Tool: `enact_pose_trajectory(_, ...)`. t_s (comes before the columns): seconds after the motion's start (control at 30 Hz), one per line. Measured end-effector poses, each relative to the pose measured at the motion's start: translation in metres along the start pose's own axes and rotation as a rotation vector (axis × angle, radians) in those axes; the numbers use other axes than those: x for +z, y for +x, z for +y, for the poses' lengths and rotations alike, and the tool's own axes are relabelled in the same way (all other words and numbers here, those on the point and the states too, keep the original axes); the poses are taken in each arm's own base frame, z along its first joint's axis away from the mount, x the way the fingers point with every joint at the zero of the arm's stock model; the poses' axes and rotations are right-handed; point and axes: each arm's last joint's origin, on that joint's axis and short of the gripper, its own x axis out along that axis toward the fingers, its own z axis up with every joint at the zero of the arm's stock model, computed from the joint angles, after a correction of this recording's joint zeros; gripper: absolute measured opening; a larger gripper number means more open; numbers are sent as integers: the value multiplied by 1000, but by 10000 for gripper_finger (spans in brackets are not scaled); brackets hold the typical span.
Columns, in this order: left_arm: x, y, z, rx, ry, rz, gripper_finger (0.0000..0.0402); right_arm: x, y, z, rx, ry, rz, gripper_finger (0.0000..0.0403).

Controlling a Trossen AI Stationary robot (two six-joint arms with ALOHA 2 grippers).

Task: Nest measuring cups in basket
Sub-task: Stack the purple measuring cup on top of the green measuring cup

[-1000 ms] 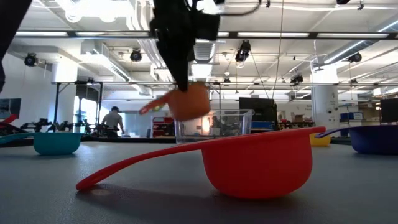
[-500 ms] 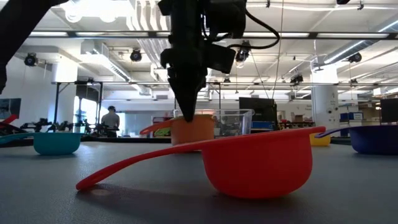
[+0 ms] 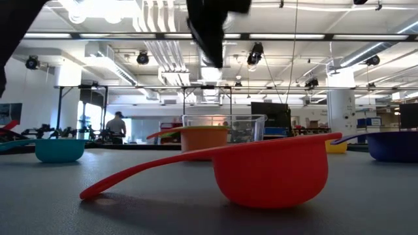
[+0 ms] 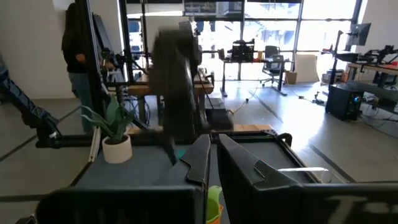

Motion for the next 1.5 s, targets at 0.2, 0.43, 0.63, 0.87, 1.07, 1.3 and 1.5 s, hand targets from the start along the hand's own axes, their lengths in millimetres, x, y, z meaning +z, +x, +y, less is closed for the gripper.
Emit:
enact_pose_trajectory(0.2,-25,-84,-15,68,2,-249,161,0,0,0,0,0,0,22)
enact_pose_trajectory(0.43,-86,-137,-38,35,7,-551,160,0,0,0,0,0,0,22)
enact_pose_trajectory(0.63,-148,-151,-47,24,-60,-741,160,0,0,0,-3,-38,-2,22)
enact_pose_trajectory(0.87,-198,-132,-48,-44,-105,-905,160,1,0,0,-12,-212,-14,22)
enact_pose_trajectory(1.07,-221,-112,-43,-62,-144,-987,160,4,1,-1,-42,-212,-30,22)
enact_pose_trajectory(1.3,-241,-96,-39,-62,-159,-1035,160,10,2,-2,-85,-54,-92,22)
enact_pose_trajectory(1.5,-256,-93,-30,-2,-213,-1073,160,15,41,-4,-124,-21,118,22)
